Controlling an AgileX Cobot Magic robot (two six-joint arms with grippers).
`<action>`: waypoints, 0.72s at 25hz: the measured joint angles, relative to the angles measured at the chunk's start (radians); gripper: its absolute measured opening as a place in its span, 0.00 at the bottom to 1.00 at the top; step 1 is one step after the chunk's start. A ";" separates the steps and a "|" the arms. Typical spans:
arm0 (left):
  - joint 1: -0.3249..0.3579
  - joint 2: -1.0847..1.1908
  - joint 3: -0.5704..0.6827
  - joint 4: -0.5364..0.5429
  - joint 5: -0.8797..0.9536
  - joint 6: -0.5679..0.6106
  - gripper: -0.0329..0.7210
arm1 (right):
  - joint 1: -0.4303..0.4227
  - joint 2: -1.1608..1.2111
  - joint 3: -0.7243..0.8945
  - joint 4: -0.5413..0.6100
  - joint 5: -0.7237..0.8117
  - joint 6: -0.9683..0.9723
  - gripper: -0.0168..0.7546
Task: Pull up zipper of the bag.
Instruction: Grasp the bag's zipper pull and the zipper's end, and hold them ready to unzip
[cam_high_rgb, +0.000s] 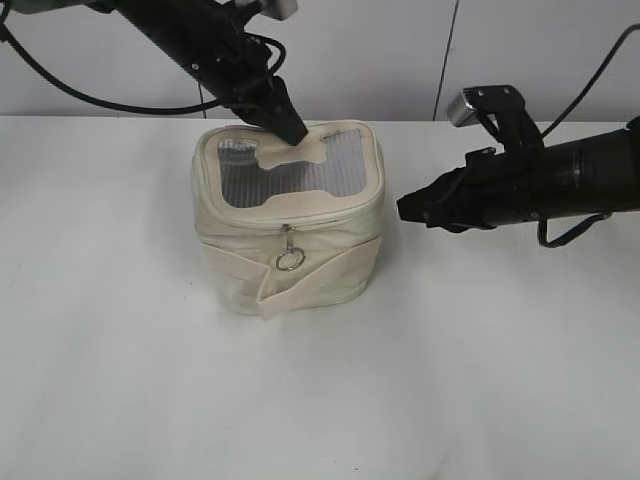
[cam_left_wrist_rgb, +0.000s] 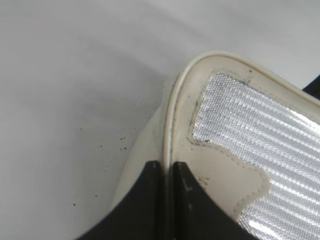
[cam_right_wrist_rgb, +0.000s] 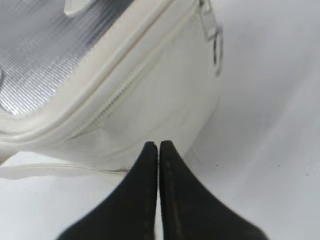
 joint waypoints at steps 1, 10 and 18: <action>0.000 0.000 0.000 0.000 0.001 -0.001 0.10 | 0.000 -0.007 0.000 0.012 0.000 0.000 0.04; 0.000 0.000 0.000 -0.003 0.006 -0.001 0.10 | 0.000 0.096 -0.079 0.140 0.004 -0.124 0.61; 0.000 0.000 0.000 -0.003 0.007 -0.001 0.10 | 0.001 0.213 -0.220 0.154 0.044 -0.142 0.62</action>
